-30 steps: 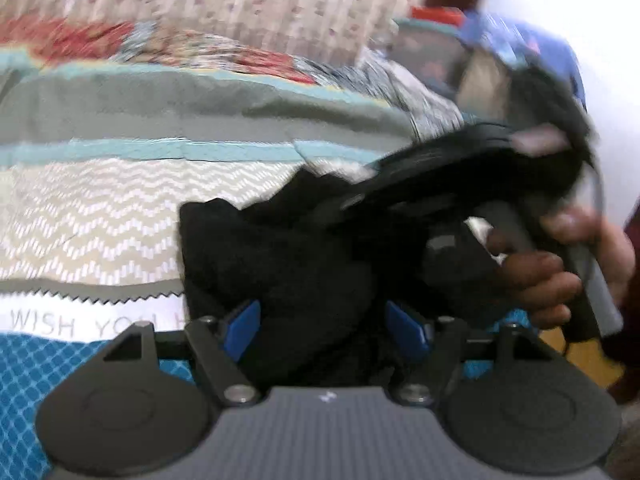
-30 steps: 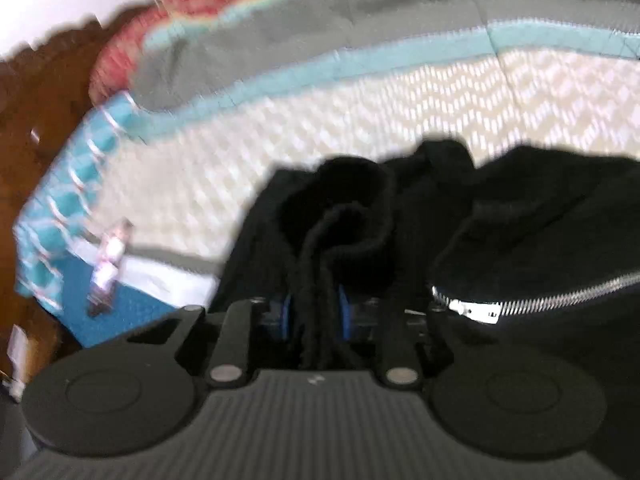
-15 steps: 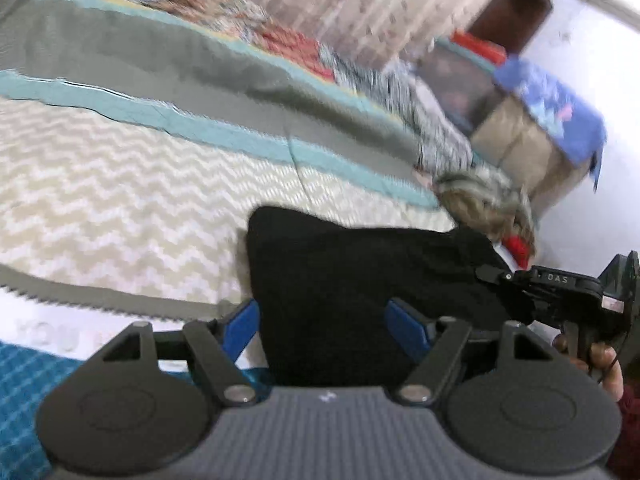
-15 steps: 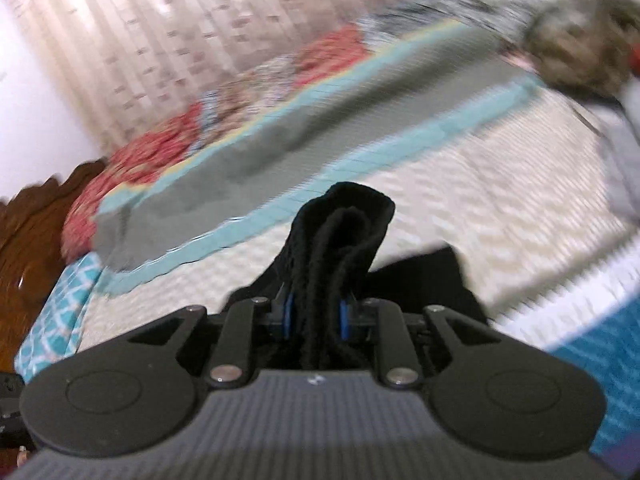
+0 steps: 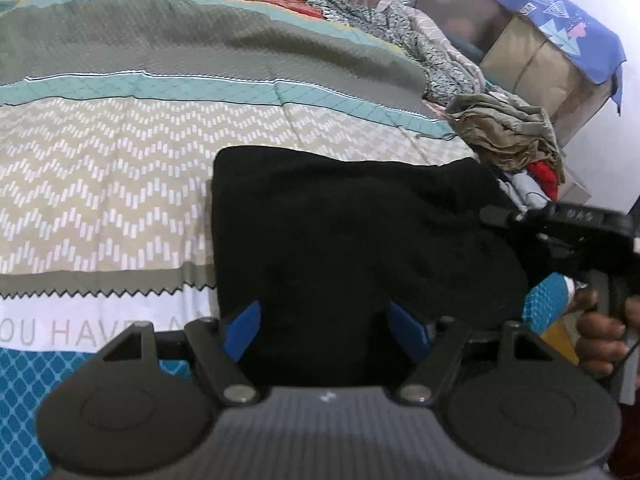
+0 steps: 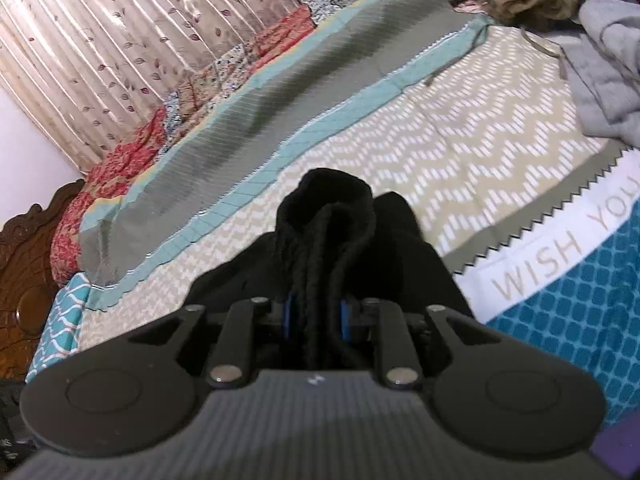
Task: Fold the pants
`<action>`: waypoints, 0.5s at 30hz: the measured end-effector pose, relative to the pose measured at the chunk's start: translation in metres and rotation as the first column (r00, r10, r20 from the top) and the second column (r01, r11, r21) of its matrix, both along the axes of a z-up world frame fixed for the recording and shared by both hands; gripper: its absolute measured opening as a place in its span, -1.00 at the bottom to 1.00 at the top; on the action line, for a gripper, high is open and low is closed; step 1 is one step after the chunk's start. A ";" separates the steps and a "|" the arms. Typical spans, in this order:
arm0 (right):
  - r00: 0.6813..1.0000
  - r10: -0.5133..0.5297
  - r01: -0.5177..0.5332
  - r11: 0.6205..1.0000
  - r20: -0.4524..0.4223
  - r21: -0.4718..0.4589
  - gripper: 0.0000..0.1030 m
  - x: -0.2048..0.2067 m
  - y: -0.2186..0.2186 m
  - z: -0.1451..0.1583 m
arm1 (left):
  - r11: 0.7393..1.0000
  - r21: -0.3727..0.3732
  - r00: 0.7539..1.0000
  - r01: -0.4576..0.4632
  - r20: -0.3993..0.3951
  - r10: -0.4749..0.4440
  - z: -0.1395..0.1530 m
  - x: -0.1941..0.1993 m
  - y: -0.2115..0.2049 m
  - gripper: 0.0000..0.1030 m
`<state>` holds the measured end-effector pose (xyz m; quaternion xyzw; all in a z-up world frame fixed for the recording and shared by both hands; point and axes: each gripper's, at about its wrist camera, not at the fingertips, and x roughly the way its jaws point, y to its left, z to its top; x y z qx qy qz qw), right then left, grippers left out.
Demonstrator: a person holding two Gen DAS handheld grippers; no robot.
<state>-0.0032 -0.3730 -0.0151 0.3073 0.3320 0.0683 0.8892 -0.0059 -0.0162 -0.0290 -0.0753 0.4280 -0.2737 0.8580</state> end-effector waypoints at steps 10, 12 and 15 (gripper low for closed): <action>0.996 0.076 -0.078 0.995 0.035 0.064 -0.53 0.010 0.032 0.021 | 0.976 0.166 0.990 -0.141 0.029 0.138 0.003 -0.004 0.031 0.39; 0.995 0.090 -0.092 0.993 0.033 0.074 -0.53 0.012 0.040 0.022 | 0.970 0.180 0.986 -0.167 0.040 0.162 0.003 -0.004 0.040 0.40; 0.994 0.108 -0.109 0.989 0.021 0.103 -0.53 0.018 0.051 0.025 | 0.963 0.178 0.979 -0.204 0.046 0.199 0.003 -0.002 0.055 0.40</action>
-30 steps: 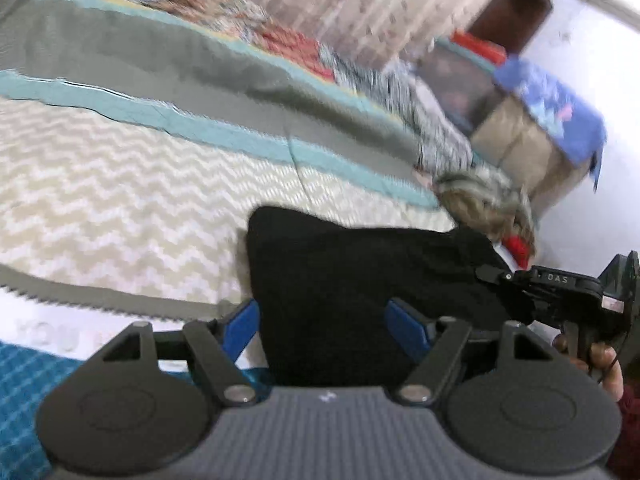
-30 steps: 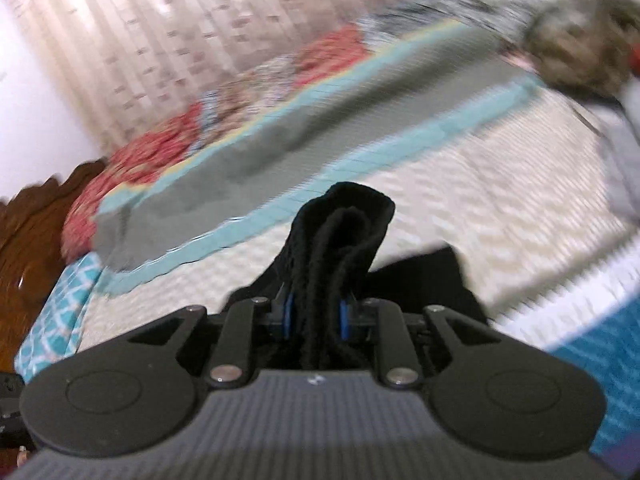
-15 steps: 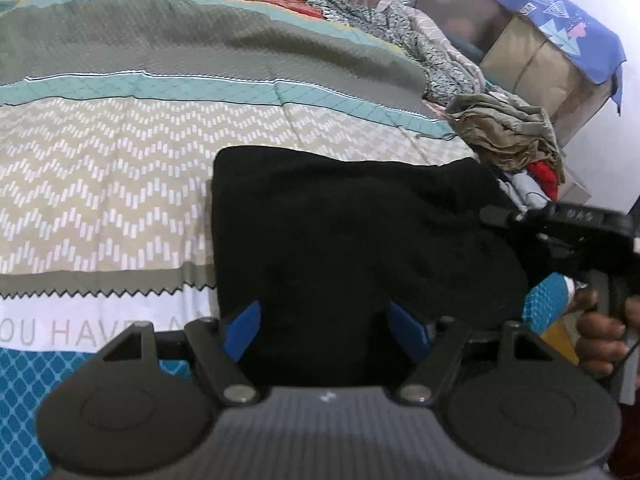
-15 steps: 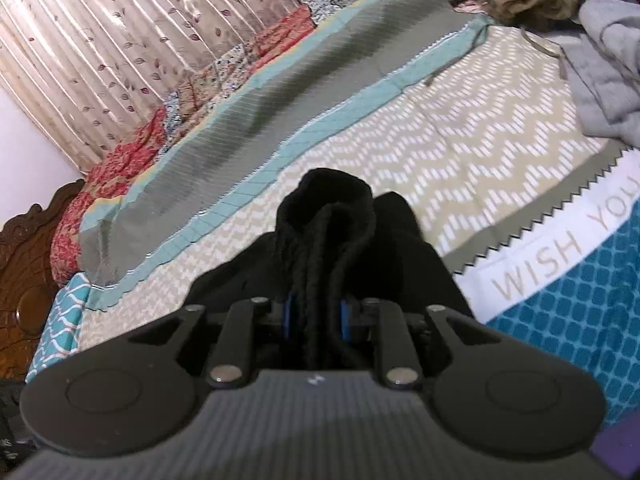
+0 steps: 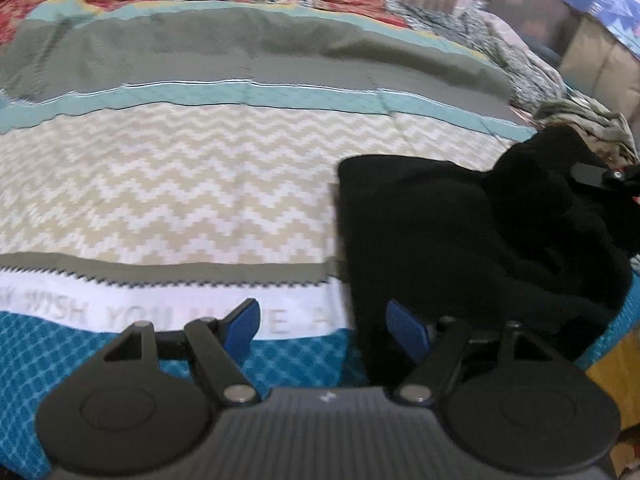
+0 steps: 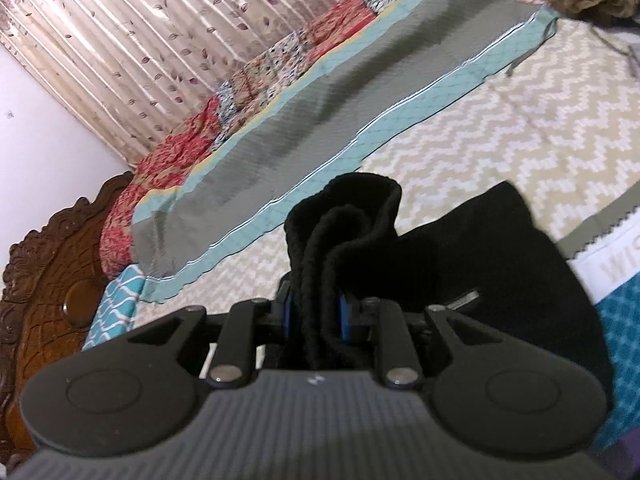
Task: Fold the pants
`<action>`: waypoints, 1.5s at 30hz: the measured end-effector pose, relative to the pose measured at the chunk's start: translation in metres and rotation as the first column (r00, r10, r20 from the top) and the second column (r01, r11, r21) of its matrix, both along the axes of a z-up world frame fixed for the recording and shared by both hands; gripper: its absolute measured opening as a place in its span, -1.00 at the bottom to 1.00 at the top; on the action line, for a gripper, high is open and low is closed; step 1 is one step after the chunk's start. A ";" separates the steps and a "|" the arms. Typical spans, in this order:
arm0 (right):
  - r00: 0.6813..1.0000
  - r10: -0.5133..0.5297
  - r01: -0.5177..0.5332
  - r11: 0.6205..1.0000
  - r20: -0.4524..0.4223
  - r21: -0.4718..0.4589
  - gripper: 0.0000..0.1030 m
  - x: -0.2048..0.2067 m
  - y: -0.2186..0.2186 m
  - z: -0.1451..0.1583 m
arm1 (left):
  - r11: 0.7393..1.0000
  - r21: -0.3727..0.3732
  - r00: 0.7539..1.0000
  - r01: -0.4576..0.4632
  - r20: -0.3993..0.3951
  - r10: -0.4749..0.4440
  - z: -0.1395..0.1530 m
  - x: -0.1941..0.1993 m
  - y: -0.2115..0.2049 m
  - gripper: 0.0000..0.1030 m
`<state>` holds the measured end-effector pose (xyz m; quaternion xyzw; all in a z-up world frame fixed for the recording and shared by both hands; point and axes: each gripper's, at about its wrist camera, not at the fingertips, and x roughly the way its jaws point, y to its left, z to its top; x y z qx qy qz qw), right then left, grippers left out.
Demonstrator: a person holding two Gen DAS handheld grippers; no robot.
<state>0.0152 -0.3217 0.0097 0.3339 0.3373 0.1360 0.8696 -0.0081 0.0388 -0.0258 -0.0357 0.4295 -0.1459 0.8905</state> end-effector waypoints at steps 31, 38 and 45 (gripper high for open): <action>0.932 0.329 -0.307 0.939 -0.150 0.155 -0.53 0.083 0.210 -0.017 | 0.917 -0.048 0.919 -0.395 -0.017 0.395 -0.021 -0.008 0.161 0.47; 0.959 0.212 -0.186 0.972 -0.189 0.144 -0.53 0.069 0.158 -0.037 | 0.919 -0.076 0.922 -0.387 -0.021 0.386 -0.020 -0.005 0.158 0.48; 0.976 0.131 -0.135 0.991 -0.177 -0.013 -0.13 0.053 0.132 -0.041 | 0.930 -0.103 0.935 -0.354 -0.014 0.355 -0.013 0.000 0.144 0.50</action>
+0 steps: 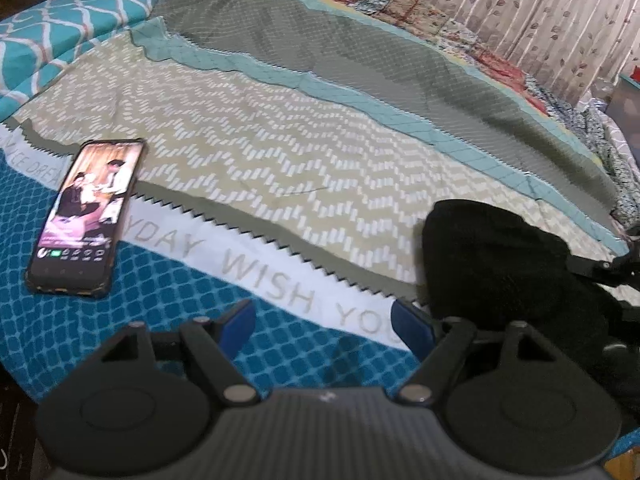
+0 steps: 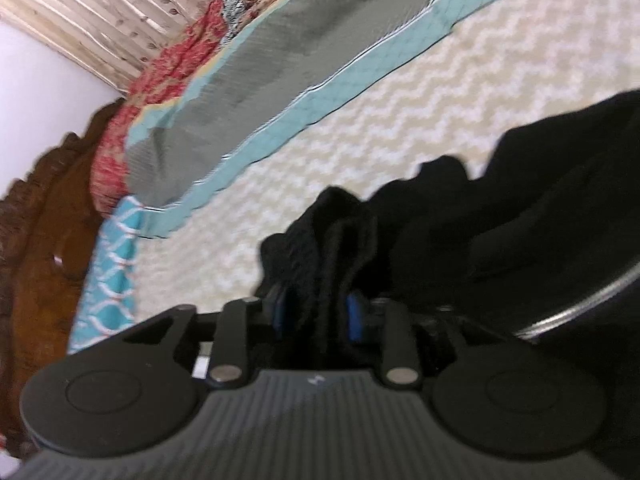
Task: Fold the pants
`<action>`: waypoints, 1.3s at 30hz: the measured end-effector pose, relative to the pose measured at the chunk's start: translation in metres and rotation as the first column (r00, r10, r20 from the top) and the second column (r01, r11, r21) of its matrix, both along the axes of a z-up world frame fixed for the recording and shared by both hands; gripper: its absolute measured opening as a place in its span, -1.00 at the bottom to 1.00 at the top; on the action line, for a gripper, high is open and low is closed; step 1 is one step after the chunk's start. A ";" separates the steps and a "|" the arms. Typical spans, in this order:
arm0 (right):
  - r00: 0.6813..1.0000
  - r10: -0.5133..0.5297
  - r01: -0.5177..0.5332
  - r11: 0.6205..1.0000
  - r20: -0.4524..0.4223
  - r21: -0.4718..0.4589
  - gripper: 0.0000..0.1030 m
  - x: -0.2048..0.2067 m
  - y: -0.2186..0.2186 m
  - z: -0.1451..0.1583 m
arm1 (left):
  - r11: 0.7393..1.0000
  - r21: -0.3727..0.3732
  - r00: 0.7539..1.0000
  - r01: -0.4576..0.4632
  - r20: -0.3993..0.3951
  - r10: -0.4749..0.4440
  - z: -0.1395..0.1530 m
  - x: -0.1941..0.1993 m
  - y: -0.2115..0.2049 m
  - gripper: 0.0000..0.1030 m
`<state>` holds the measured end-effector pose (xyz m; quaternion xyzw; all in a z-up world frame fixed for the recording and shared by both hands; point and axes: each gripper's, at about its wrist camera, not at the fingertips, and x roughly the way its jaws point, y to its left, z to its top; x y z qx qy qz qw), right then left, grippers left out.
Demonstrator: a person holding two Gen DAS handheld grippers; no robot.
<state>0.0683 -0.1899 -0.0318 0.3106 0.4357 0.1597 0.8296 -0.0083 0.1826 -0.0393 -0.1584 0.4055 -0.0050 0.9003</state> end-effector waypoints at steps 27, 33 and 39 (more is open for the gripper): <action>0.988 0.125 -0.108 0.980 -0.096 0.165 -0.84 -0.048 -0.018 -0.001 | 0.949 -0.105 0.942 0.297 0.195 -0.274 0.038 0.015 -0.080 0.50; 0.988 0.046 -0.035 0.996 -0.148 0.077 -0.83 -0.062 -0.025 -0.028 | 0.895 -0.117 0.901 0.431 0.100 -0.421 0.014 0.041 -0.128 0.47; 0.981 0.021 0.001 0.994 -0.194 0.112 -0.25 -0.056 -0.043 -0.044 | 0.875 0.010 0.875 0.484 0.001 -0.484 -0.024 0.048 -0.164 0.68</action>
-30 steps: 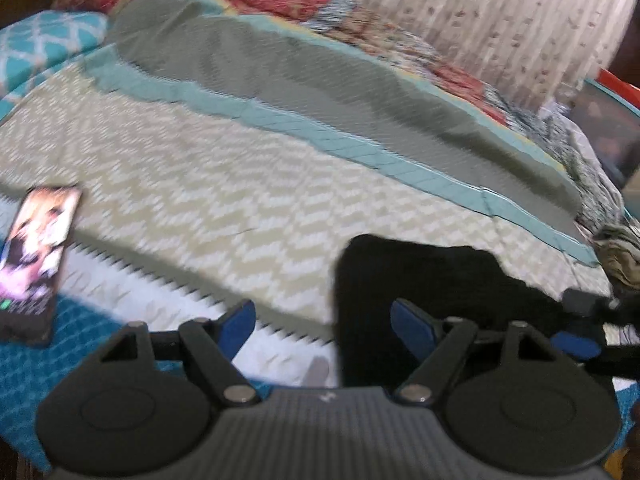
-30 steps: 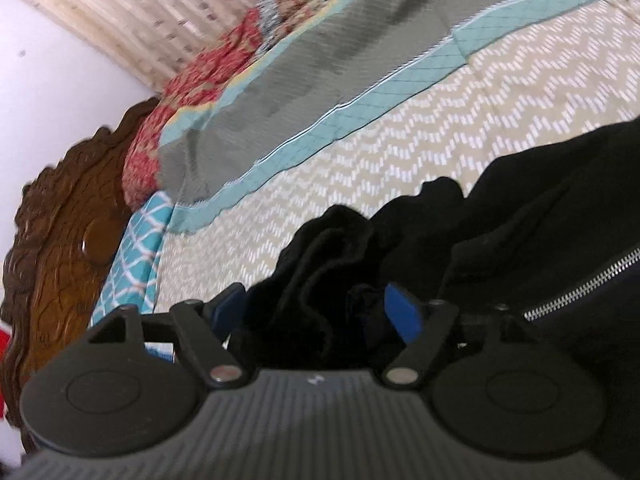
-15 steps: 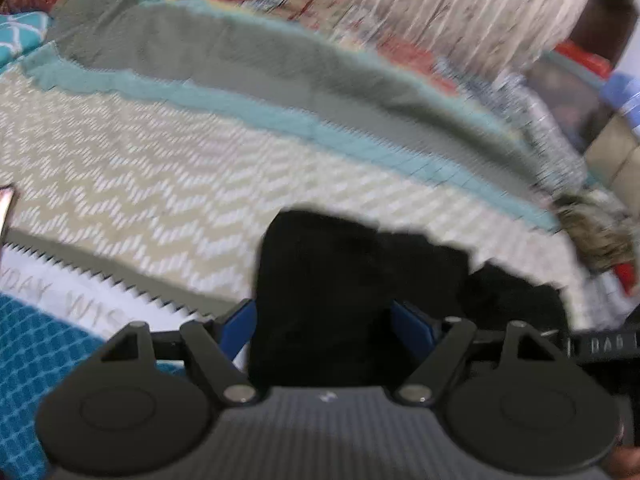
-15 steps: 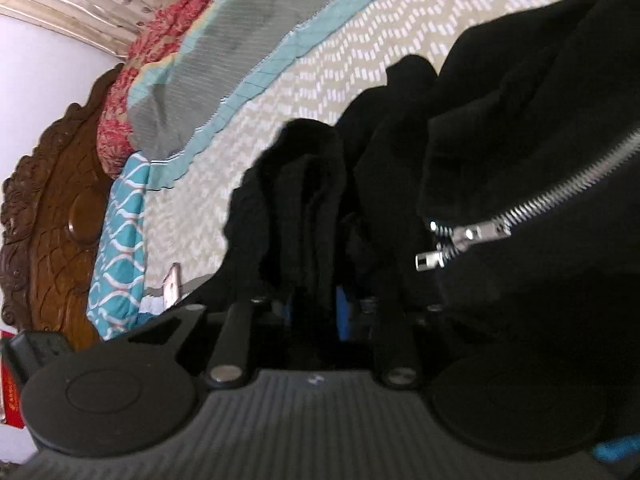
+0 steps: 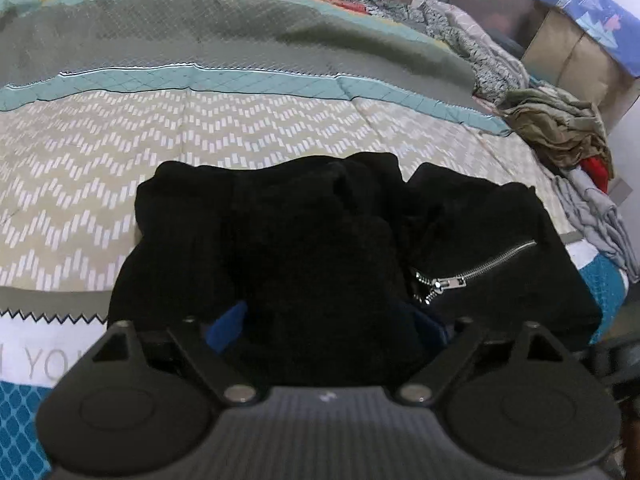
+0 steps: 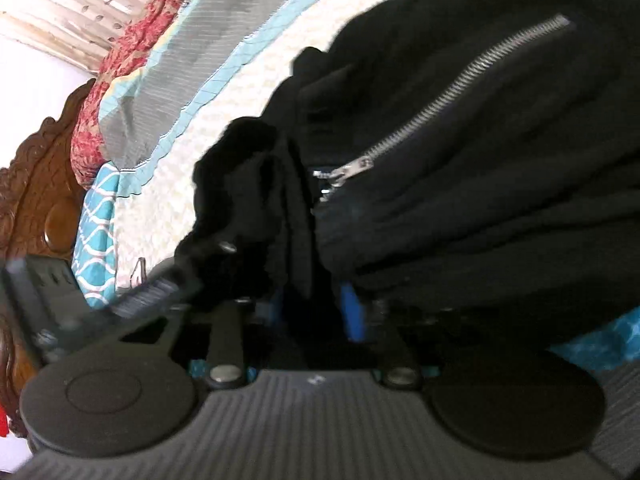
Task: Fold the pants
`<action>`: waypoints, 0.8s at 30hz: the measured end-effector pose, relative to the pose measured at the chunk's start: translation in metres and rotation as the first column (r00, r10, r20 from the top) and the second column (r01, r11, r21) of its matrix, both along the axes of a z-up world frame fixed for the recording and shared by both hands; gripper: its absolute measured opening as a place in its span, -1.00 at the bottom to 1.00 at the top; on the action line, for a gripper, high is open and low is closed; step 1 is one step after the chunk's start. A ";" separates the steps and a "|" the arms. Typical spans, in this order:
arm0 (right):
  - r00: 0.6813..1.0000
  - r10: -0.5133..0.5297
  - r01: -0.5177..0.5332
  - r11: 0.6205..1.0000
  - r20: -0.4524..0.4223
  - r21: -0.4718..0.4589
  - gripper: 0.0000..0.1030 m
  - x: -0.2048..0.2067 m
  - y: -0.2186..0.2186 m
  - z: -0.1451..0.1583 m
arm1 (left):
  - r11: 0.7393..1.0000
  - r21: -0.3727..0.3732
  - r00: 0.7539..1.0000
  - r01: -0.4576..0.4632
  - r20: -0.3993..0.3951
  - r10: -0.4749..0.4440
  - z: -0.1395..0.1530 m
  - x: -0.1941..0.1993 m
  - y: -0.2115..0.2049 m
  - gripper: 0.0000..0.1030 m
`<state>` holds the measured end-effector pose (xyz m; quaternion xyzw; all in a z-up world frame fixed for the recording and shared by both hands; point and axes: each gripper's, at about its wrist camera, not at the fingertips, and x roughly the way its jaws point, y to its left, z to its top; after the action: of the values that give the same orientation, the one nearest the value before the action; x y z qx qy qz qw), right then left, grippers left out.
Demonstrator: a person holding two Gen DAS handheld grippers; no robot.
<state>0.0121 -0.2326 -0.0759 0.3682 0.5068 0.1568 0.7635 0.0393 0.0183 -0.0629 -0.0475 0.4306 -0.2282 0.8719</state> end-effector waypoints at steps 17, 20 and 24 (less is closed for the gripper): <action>0.985 -0.097 0.094 0.995 0.141 0.027 -0.13 -0.028 -0.056 0.004 | 0.985 -0.173 0.999 0.027 0.049 -0.018 0.040 0.010 -0.019 0.35; 0.980 -0.186 0.177 0.978 0.073 0.114 -0.16 -0.023 -0.070 -0.007 | 0.994 -0.102 0.999 0.042 0.036 -0.039 0.018 0.011 -0.035 0.35; 0.944 -0.305 0.284 0.945 0.124 0.161 -0.16 -0.039 -0.104 0.005 | 0.996 0.011 0.992 0.087 0.088 -0.087 0.017 -0.001 -0.056 0.64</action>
<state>-0.0271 -0.3369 -0.0709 0.4801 0.3761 0.1029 0.7858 0.0382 -0.0372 -0.0459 -0.0156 0.3941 -0.2663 0.8795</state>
